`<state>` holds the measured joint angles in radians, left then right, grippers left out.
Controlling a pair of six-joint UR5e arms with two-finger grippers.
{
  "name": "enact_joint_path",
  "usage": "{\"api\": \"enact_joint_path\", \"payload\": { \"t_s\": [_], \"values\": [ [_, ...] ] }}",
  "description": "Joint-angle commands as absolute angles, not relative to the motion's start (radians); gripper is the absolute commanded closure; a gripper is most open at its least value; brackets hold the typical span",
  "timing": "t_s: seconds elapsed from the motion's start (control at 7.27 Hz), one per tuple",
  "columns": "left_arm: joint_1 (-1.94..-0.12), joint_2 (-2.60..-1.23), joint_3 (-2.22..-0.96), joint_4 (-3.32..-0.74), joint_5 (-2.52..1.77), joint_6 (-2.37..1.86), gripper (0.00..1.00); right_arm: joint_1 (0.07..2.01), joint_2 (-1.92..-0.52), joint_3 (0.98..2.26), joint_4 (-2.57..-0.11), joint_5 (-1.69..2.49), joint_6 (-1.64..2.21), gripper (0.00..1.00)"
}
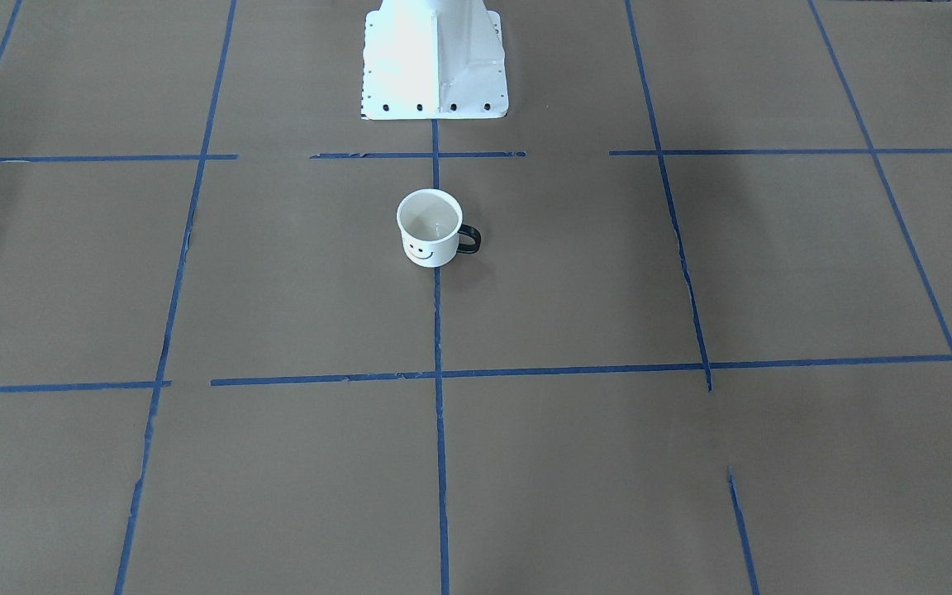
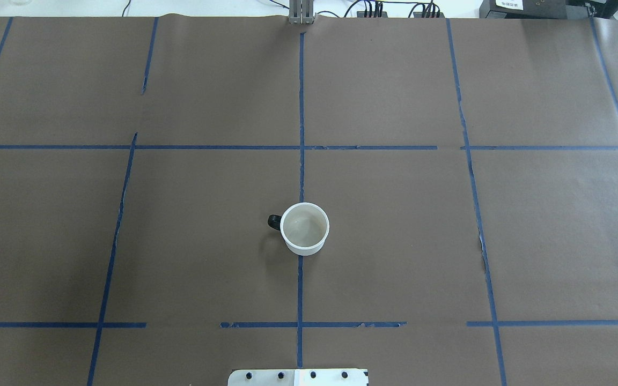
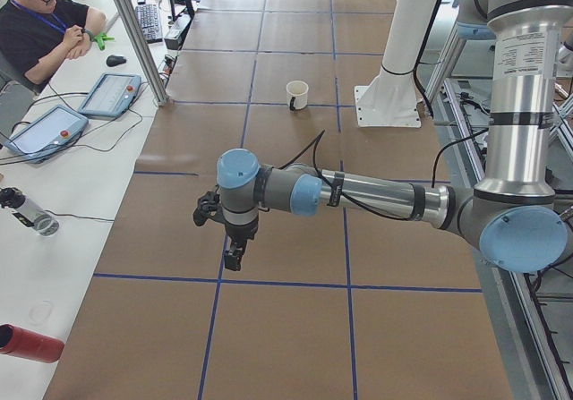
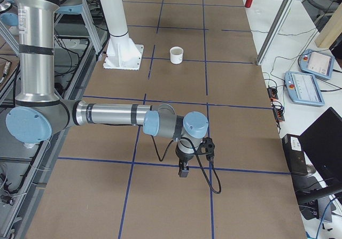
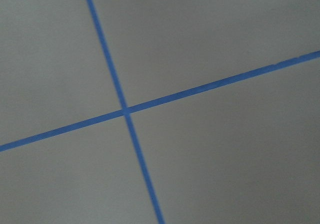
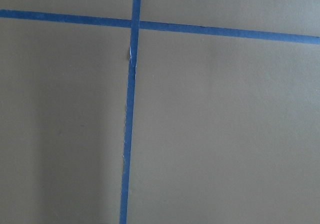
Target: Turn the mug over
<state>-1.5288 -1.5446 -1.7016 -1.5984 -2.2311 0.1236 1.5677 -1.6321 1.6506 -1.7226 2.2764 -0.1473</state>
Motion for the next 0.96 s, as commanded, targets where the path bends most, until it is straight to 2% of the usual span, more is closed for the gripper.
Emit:
{"api": "enact_joint_path", "payload": {
  "t_s": [0.0, 0.83],
  "values": [
    [-1.554, -1.542, -1.674, -1.597, -2.302, 0.140, 0.00, 1.568, -1.632, 1.651, -1.723, 2.276, -0.147, 0.00],
    [-1.555, -1.539, -1.664, -1.601, -2.344, 0.144, 0.00, 1.568, -1.632, 1.651, -1.723, 2.276, -0.147, 0.00]
  ]
}}
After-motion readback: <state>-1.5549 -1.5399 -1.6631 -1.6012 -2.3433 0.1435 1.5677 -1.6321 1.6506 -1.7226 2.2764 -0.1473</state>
